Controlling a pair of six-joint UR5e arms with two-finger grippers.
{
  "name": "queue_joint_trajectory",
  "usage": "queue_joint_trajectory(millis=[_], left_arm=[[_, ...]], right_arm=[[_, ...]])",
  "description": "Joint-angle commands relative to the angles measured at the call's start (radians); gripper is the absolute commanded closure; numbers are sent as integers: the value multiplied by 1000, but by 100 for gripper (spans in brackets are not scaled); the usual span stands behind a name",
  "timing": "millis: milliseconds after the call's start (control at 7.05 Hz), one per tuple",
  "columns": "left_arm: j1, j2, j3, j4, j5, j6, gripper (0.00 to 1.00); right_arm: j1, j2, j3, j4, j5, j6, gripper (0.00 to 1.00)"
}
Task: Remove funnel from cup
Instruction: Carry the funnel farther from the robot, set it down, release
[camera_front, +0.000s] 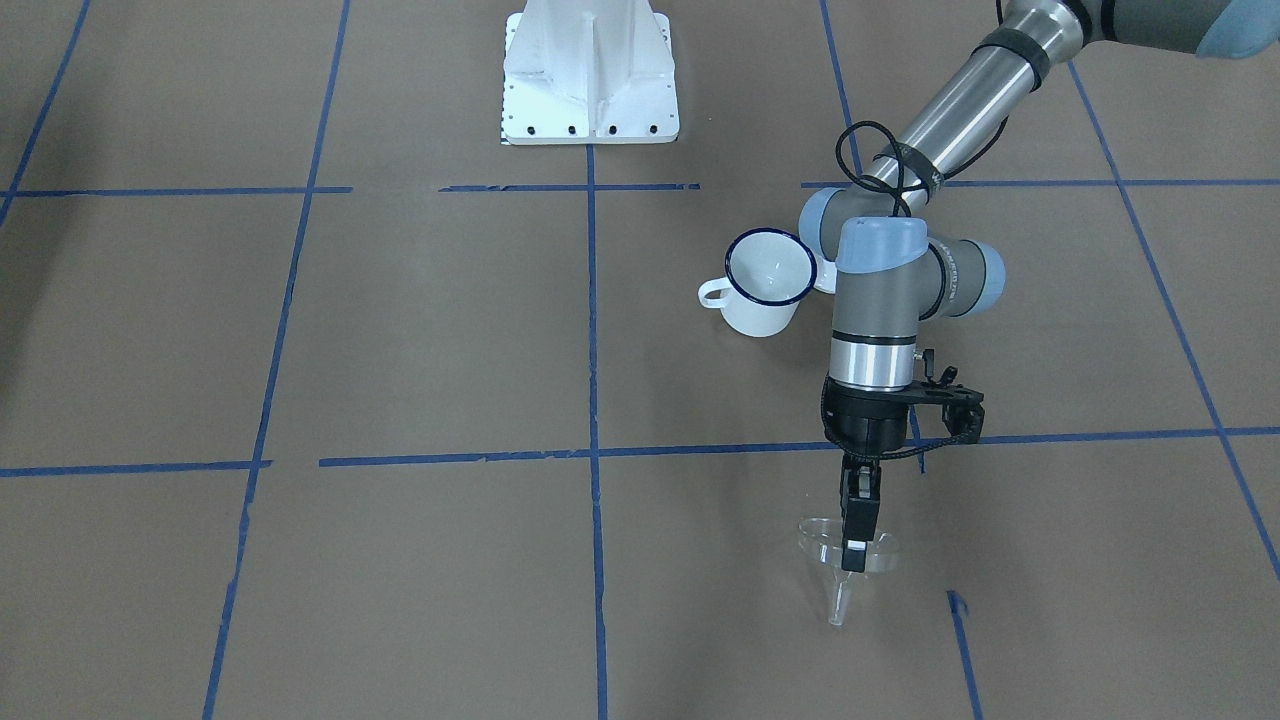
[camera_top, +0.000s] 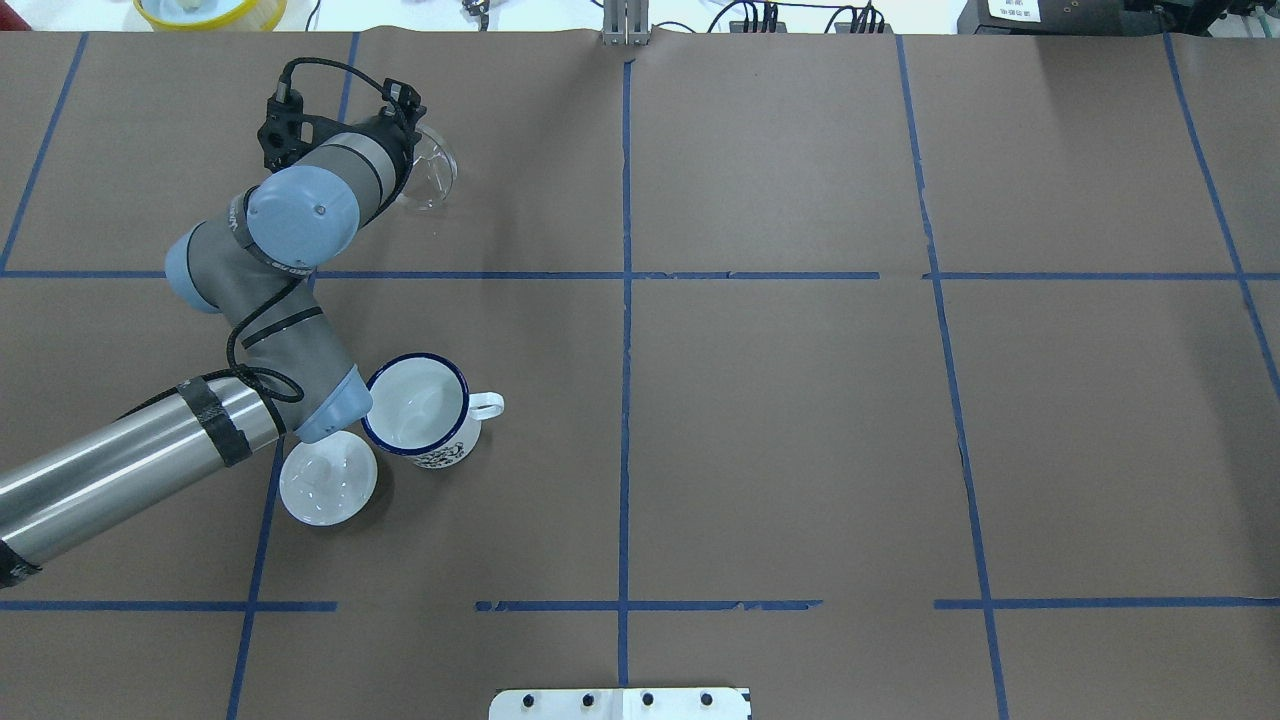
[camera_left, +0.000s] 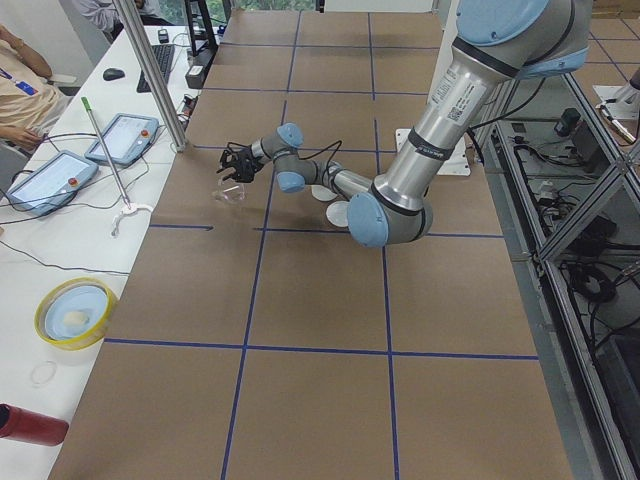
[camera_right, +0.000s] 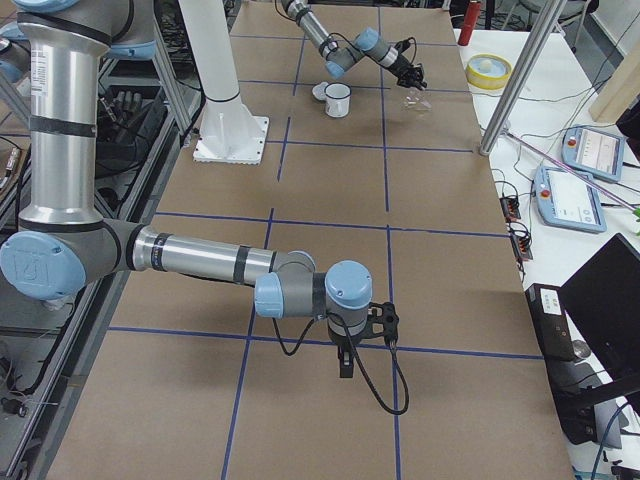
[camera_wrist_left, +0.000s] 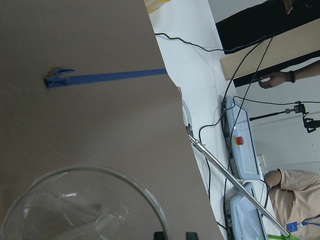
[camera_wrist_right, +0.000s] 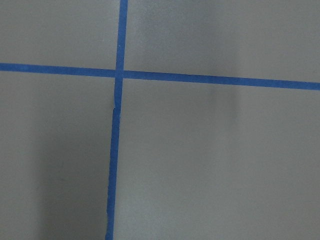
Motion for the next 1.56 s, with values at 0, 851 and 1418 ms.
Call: queue_joint_trajectory(millis=[0, 851, 1418], left_arm=[[-9, 5, -35, -3, -7, 163, 1], [-81, 272, -872, 751, -528, 927, 0], [-41, 506, -1015, 773, -673, 1135, 0]], right_arm=[[0, 0, 0, 0, 0, 0, 0], [0, 0, 0, 0, 0, 0, 0], [0, 0, 0, 0, 0, 0, 0]])
